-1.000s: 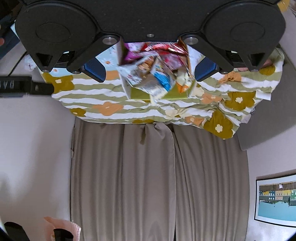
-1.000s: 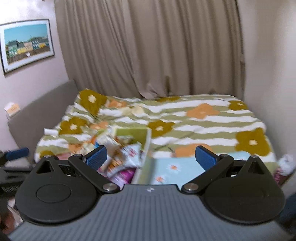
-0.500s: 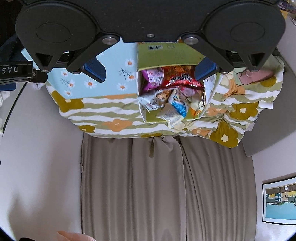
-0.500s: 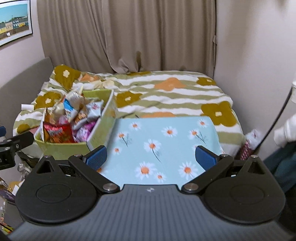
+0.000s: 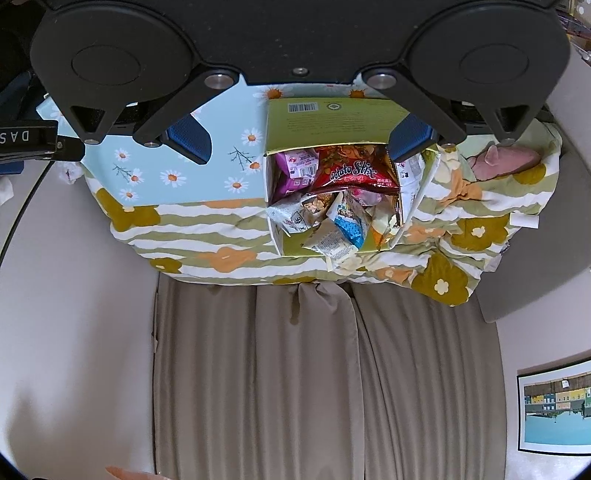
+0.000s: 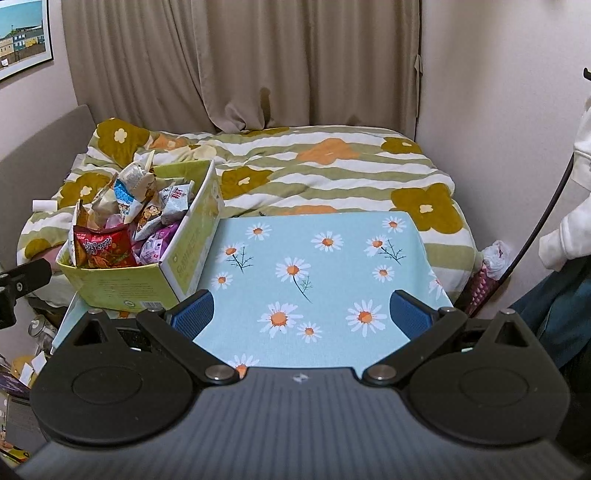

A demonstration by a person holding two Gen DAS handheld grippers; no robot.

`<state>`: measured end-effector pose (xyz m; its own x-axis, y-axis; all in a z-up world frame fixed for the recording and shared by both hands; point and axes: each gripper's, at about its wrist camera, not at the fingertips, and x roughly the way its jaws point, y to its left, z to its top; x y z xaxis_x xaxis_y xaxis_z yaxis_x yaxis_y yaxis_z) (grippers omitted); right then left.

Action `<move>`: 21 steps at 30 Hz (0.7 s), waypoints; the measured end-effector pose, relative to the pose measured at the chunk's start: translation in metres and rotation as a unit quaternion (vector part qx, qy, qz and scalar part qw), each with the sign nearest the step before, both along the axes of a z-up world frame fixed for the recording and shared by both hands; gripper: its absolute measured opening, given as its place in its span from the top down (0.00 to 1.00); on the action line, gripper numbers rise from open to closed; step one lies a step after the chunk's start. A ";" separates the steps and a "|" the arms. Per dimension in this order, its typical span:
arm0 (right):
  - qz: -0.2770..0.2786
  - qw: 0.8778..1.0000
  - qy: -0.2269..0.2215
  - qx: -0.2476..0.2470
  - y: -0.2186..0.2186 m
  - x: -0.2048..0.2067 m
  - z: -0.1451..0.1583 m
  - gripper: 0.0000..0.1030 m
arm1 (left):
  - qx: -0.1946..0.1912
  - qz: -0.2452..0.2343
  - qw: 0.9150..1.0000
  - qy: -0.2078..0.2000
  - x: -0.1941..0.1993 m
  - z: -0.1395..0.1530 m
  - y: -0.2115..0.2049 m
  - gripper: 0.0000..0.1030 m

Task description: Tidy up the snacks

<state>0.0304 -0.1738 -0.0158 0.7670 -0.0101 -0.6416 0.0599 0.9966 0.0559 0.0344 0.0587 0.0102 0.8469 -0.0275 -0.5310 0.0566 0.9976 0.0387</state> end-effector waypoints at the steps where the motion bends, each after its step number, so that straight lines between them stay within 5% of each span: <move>1: 0.000 1.000 0.000 0.000 0.000 0.000 0.000 0.00 | 0.000 -0.001 1.000 0.000 -0.001 0.000 0.000 0.00; 21: 0.002 1.000 0.005 0.000 0.000 0.006 -0.002 0.00 | 0.000 0.000 1.000 0.002 -0.001 0.002 0.001 0.00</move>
<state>0.0367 -0.1737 -0.0179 0.7601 -0.0072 -0.6498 0.0574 0.9968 0.0561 0.0336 0.0601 0.0119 0.8452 -0.0280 -0.5338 0.0569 0.9977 0.0377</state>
